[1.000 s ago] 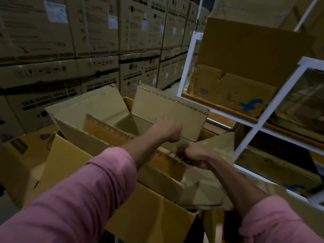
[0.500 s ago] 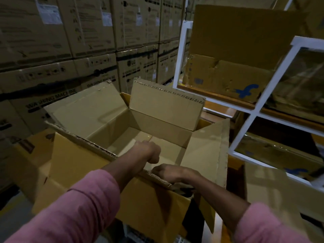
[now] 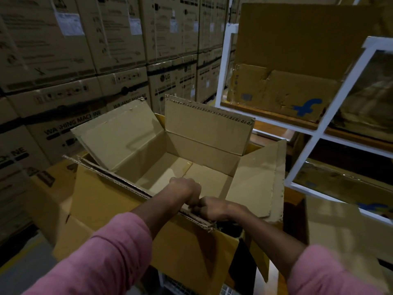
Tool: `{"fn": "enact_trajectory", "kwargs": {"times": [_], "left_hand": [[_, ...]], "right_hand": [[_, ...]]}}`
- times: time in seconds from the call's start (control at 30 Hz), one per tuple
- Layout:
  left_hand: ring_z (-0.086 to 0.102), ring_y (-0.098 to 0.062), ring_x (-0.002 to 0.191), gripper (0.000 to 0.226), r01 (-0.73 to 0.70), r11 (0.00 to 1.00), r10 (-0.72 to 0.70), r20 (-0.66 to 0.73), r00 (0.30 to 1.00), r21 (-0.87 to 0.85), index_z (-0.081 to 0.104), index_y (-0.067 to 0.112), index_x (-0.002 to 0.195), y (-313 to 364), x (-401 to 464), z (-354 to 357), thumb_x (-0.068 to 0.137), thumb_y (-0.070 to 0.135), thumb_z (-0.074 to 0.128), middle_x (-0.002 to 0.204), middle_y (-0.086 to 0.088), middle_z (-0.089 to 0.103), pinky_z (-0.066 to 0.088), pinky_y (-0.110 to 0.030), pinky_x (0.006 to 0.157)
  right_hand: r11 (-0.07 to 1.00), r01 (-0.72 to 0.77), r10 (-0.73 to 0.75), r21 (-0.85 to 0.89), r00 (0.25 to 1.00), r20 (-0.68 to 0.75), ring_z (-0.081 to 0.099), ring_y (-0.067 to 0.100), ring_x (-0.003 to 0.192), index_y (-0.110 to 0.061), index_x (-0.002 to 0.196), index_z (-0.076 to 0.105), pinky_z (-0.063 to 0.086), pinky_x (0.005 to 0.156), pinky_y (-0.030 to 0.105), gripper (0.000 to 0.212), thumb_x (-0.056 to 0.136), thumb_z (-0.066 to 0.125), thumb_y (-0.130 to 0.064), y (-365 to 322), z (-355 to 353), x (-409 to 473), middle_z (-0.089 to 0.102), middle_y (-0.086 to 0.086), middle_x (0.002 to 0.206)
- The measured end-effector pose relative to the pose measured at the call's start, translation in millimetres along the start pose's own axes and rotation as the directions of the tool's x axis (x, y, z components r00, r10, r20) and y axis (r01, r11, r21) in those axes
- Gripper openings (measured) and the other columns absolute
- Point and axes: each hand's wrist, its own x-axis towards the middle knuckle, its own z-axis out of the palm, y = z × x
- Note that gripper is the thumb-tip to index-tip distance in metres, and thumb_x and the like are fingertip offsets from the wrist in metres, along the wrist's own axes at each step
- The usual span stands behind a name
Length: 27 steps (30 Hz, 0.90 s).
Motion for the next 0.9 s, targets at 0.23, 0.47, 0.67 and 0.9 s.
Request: {"fn": "enact_trajectory", "kwargs": {"times": [0.23, 0.47, 0.67, 0.9], "left_hand": [[0.055, -0.035, 0.127, 0.044, -0.037, 0.993, 0.037, -0.003, 0.999, -0.108, 0.050, 0.010, 0.143, -6.8, 3.2, -34.6, 0.106, 0.031, 0.048, 0.145, -0.016, 0.052, 0.044, -0.040, 0.086], [0.055, -0.037, 0.127, 0.038, -0.079, 0.988, 0.077, -0.018, 0.997, -0.131, 0.053, 0.002, 0.137, -14.0, 20.0, -46.1, 0.105, 0.020, 0.043, 0.143, -0.021, 0.055, 0.047, -0.041, 0.097], [0.052, -0.035, 0.132, 0.042, -0.091, 0.993, 0.092, 0.005, 0.996, -0.081, 0.048, 0.007, 0.143, -18.0, 27.0, -47.1, 0.106, 0.025, 0.044, 0.148, -0.017, 0.050, 0.046, -0.043, 0.102], [-0.012, -0.040, 0.155, 0.072, -0.111, 0.990, 0.071, -0.363, 0.929, -0.090, 0.010, 0.017, 0.162, 4.0, 32.2, -60.3, 0.105, 0.045, 0.044, 0.170, -0.010, -0.014, 0.009, -0.068, 0.119]], "right_hand": [[0.996, -0.049, 0.044, -0.071, 0.997, -0.067, 0.058, 0.030, 0.120, -0.012, 0.138, 0.058, 0.049, 0.099, 0.039, 0.042, 0.105, 0.052, -0.037, 6.0, -32.4, 5.3, 0.062, 0.012, 0.134], [0.982, -0.138, 0.124, -0.127, 0.986, -0.112, 0.056, 0.029, 0.126, -0.011, 0.141, 0.056, 0.046, 0.105, 0.042, 0.046, 0.105, 0.052, -0.039, 15.1, -60.6, 9.6, 0.059, 0.013, 0.140], [0.978, -0.166, 0.144, -0.129, 0.976, -0.166, 0.056, 0.027, 0.126, -0.013, 0.146, 0.051, 0.048, 0.104, 0.041, 0.052, 0.103, 0.053, -0.043, 21.7, -75.1, 18.7, 0.059, 0.011, 0.141], [0.959, -0.236, 0.116, -0.159, 0.834, -0.540, 0.028, 0.040, 0.148, -0.022, 0.159, 0.020, 0.033, 0.116, 0.059, 0.074, 0.097, 0.058, -0.036, 30.3, -85.9, 3.2, 0.022, 0.013, 0.165]]}}
